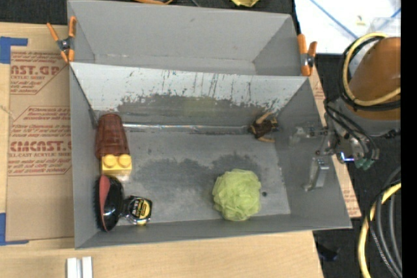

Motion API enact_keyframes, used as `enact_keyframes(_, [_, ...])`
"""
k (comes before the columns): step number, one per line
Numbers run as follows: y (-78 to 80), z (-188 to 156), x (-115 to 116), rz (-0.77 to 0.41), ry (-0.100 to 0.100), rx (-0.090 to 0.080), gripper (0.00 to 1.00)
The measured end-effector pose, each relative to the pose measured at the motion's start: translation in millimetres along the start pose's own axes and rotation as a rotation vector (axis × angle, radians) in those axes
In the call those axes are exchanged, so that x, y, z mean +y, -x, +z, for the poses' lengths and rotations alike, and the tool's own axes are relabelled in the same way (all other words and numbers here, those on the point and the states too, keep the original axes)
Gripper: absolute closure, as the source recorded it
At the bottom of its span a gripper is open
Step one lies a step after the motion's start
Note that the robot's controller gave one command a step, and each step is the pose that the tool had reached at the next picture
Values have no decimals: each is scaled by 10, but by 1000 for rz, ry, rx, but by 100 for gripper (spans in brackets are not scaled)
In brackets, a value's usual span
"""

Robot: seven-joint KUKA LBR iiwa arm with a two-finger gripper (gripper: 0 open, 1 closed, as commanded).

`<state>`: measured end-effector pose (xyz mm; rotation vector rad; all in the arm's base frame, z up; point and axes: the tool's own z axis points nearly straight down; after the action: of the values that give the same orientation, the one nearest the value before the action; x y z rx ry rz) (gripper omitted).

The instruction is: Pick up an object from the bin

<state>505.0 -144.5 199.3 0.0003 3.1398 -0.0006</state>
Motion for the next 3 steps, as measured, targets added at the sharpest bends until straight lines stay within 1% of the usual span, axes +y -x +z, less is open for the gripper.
enact_keyframes(2, [-2,32,11,-11,-1,-3,0])
enact_keyframes(3, [242,-1091,36,-186,0,-2,0])
